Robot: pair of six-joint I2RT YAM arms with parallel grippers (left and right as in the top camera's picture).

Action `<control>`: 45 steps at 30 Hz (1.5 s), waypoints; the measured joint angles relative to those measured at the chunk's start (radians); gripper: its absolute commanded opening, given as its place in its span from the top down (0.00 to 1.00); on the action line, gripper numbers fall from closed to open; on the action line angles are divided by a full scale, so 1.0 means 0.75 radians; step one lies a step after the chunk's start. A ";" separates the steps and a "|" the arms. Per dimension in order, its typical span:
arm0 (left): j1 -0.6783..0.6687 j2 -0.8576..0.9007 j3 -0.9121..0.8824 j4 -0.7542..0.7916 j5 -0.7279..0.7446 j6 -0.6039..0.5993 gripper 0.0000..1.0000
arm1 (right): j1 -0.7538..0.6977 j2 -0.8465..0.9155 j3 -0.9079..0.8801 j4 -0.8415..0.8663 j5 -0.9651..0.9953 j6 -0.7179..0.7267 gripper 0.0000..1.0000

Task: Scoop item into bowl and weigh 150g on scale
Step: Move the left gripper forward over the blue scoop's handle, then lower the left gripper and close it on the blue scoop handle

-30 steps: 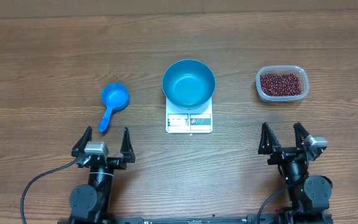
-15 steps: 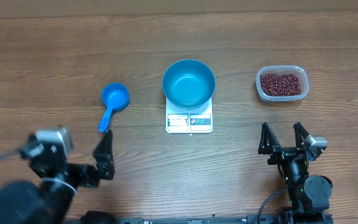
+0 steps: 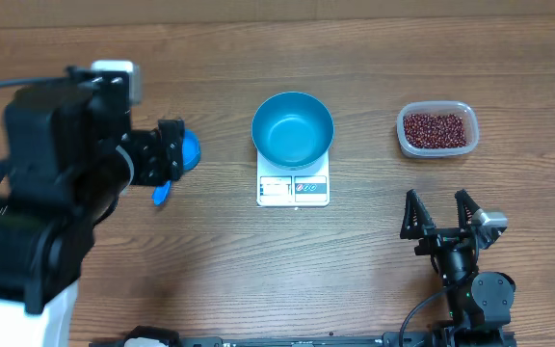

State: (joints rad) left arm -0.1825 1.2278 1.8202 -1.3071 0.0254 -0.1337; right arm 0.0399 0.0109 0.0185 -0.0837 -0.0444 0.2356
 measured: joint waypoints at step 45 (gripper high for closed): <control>0.241 0.586 -0.876 0.454 -0.068 0.257 0.01 | 0.000 0.000 0.000 0.001 -0.001 -0.001 0.00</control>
State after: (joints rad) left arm -0.0021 1.6672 1.1633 -0.9665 -0.0254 0.0593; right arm 0.0399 0.0109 0.0185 -0.0834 -0.0448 0.2352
